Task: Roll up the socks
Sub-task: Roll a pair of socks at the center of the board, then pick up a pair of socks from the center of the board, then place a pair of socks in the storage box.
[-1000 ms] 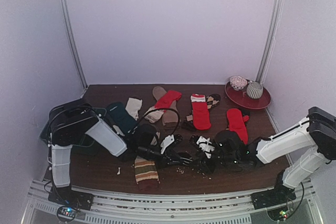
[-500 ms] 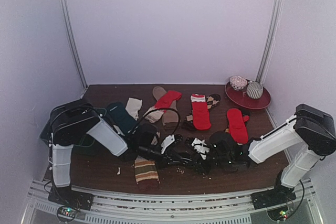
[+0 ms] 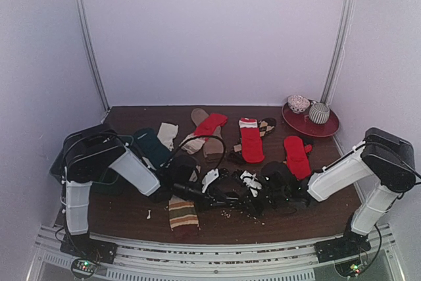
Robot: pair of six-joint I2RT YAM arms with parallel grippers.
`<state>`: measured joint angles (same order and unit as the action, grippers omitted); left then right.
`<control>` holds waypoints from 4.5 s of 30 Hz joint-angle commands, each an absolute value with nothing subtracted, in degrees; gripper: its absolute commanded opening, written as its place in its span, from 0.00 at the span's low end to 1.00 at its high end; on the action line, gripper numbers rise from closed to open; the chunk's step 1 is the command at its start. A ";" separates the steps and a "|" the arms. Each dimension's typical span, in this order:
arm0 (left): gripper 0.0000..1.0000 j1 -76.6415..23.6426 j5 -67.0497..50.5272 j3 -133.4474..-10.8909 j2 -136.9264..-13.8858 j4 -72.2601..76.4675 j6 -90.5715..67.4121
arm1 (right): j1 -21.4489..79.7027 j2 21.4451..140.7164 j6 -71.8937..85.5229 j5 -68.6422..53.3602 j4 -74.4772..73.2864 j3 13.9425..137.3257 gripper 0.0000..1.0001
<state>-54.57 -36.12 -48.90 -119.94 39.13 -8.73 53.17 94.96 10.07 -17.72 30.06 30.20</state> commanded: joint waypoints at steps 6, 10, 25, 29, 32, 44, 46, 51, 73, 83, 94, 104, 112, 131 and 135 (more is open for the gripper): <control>0.34 -55.37 -22.51 -45.71 -119.00 20.48 -6.17 | 49.32 101.20 21.30 -25.32 25.06 30.29 0.01; 0.61 -55.37 -17.38 -45.37 -112.36 22.02 -3.40 | 48.58 103.56 23.07 -26.78 23.88 29.77 0.00; 0.98 -52.68 -22.50 -46.12 -105.70 34.80 5.74 | 48.24 104.67 24.36 -27.83 17.49 30.45 0.01; 0.98 -48.95 -37.47 -48.75 -110.25 35.56 4.95 | 48.20 104.08 24.01 -27.54 16.79 30.64 0.00; 0.92 -48.45 -40.93 -52.40 -113.43 29.23 6.19 | 48.18 103.96 23.53 -27.45 15.97 30.85 0.00; 0.82 -48.81 -41.17 -56.53 -116.28 17.36 8.06 | 48.18 104.30 22.17 -26.89 14.90 31.20 0.00; 0.82 -49.18 -39.68 -57.44 -116.87 16.22 8.04 | 48.24 104.44 22.00 -26.73 14.84 31.39 0.00; 0.82 -49.87 -38.42 -59.59 -117.42 14.17 8.10 | 48.22 104.73 21.80 -26.54 14.88 31.56 0.00; 0.53 -50.62 -41.81 -62.11 -121.51 12.91 7.06 | 48.17 105.48 21.36 -25.40 14.93 31.59 0.00; 0.23 -50.73 -42.28 -60.18 -121.77 14.06 6.17 | 48.18 106.08 21.45 -25.10 14.99 31.56 0.00; 0.00 -50.80 -37.30 -58.96 -121.28 15.84 4.17 | 48.22 103.15 21.93 -24.56 15.07 32.31 0.14; 0.00 -50.60 -26.91 -55.22 -112.97 20.51 1.45 | 47.71 74.36 21.39 -14.98 10.16 31.45 0.52; 0.00 -48.67 -23.96 -56.31 -102.60 12.35 8.97 | 47.22 58.43 20.67 -11.51 6.67 28.18 0.58; 0.00 -23.62 -11.29 -45.61 -68.57 -2.91 7.86 | 46.14 65.79 18.95 -20.97 19.25 23.86 0.57; 0.00 -21.15 -1.71 -45.36 -65.79 -5.14 3.00 | 45.66 67.32 17.92 -22.95 20.46 23.85 0.57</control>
<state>-22.74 -9.37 -45.28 -68.82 -4.16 9.30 46.39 66.11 19.59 -19.68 17.30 24.53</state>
